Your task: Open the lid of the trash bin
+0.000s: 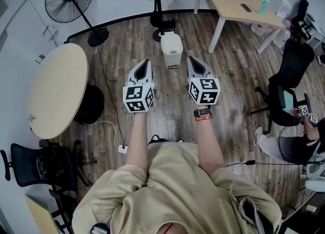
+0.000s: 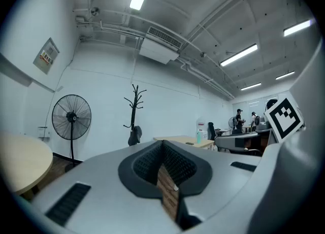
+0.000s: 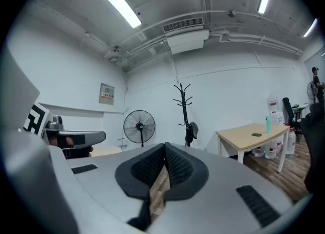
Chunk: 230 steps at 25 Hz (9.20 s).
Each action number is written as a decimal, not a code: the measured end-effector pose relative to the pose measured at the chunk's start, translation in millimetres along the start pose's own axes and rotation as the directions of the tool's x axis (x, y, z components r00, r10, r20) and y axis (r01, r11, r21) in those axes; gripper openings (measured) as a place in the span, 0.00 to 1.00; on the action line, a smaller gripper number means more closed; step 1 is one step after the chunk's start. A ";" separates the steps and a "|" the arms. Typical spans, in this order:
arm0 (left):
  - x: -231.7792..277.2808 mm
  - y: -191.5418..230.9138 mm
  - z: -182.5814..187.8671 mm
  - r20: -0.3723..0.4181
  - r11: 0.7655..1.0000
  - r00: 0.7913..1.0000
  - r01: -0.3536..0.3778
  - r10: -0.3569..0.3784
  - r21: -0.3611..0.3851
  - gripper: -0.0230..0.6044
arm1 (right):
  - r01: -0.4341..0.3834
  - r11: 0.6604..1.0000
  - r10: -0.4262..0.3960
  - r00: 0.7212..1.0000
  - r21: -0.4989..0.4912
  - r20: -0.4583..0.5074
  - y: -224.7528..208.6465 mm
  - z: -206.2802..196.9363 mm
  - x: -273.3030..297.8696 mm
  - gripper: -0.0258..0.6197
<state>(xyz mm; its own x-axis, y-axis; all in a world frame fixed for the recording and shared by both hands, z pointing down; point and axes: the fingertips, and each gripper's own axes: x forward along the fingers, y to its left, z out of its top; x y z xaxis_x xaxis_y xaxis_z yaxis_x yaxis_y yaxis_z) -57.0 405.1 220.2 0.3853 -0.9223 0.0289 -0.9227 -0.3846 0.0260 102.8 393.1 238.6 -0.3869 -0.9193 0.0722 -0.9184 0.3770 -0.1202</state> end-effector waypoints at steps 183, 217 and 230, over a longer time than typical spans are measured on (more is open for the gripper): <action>678.2 244.7 -621.9 -0.511 0.939 0.809 0.137 -0.290 -0.315 0.07 | 0.027 0.962 0.209 0.567 0.271 -0.797 -319.4 -691.9 720.8 0.06; 690.7 252.1 -638.1 -0.525 0.935 0.793 0.155 -0.310 -0.317 0.07 | 0.110 0.950 0.179 0.572 0.291 -0.800 -332.0 -713.2 720.9 0.06; 679.7 263.5 -600.3 -0.554 0.934 0.772 0.144 -0.313 -0.327 0.08 | 0.131 0.956 0.153 0.545 0.263 -0.825 -334.0 -666.9 723.0 0.06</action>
<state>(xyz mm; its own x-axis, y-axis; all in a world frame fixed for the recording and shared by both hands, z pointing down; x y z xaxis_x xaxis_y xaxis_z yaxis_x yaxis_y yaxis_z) -30.6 -301.1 846.5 0.5932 -0.5709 0.5676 -0.8020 -0.4799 0.3555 74.3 -322.2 991.2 -0.4194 -0.3501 0.8375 -0.9065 0.2102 -0.3661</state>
